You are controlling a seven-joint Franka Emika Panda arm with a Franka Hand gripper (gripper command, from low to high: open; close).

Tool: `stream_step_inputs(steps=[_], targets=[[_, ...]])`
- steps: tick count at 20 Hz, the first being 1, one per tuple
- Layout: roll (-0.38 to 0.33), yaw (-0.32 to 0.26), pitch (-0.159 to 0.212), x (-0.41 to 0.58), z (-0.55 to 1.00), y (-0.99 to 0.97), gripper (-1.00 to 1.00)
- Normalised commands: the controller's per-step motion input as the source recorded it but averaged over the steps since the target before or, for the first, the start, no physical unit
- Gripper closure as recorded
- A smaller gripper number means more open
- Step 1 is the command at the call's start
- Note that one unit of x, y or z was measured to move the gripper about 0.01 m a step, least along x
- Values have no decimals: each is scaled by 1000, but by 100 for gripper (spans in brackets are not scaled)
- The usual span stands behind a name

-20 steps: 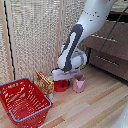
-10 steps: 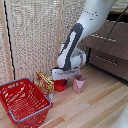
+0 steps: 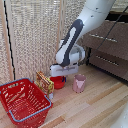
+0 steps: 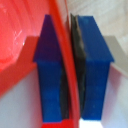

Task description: Transport the gripper mindfully toward the orange-red bowl and clasp it to elevate with ease. Ensure your robot's arm aligns efficiently with the top drawer's opening. Carefully slide the orange-red bowl into the designated spot with precision. After confirmation, withdraw the gripper gently. Close the drawer smoothly by transitioning the gripper to its handle.

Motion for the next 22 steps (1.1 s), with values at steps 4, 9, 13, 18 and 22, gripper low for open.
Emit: stream_step_inputs(steps=[4,9,13,18,22], targets=[[0,0,65,177,723,-1,100],[0,0,20,126,793,0,100],[0,9,45,37,851,0,100],[-2,1,44,13,761,-2,100],[-3,0,26,54,765,0,100]])
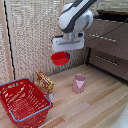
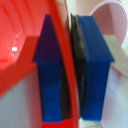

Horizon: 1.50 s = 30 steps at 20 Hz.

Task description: Transport the gripper mindfully toward the orange-red bowl and clasp it to elevate with ease. Ensure your robot's arm aligns efficiently with the top drawer's opening. Carefully slide the orange-red bowl into the designated spot with precision. After confirmation, withdraw the gripper gently. Close the drawer smoothly by transitioning the gripper to its handle.

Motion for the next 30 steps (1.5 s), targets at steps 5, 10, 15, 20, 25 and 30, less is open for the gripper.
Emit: stream_step_inputs(steps=[5,10,15,20,25,30], targets=[[0,0,15,171,772,-78,100],[0,-8,22,193,806,-135,100],[-4,-84,60,22,935,-92,100],[0,-89,69,49,988,-87,100],[0,-157,20,109,912,-130,100],[0,-219,0,184,766,-266,100]])
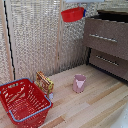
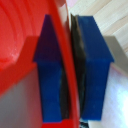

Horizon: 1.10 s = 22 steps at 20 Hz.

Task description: Transport the gripper mindfully toward the orange-red bowl and clasp it to elevate with ease. Ensure your robot's arm aligns efficiently with the top drawer's opening. Carefully slide the orange-red bowl into the designated spot with precision. After confirmation, withdraw the gripper gently. Close the drawer smoothly by transitioning the gripper to its handle.

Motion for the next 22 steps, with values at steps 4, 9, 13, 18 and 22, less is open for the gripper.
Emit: stream_step_inputs(steps=[4,9,13,18,22], targets=[[0,-245,0,155,661,-342,100],[3,-244,0,139,551,-411,100],[29,-163,0,127,436,-621,100],[24,-147,0,108,358,-691,100],[13,-85,21,22,182,-919,100]])
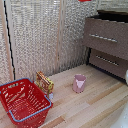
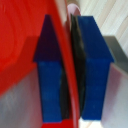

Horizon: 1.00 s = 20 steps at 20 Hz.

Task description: Transport the gripper mindfully toward the orange-red bowl and clasp it to elevate with ease. Ensure your robot's arm aligns efficiently with the top drawer's opening. Carefully slide the orange-red bowl into the designated spot with precision. After confirmation, withdraw the gripper gently. Close the drawer smoothly by transitioning the gripper to its handle.

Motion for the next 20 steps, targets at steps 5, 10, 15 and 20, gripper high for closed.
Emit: stream_step_inputs(steps=[5,10,15,20], targets=[[26,-21,41,3,67,-1000,100],[30,-1,46,0,-11,-1000,100],[24,-24,29,-46,-165,-994,100],[1,-2,0,-147,-190,-269,100]])
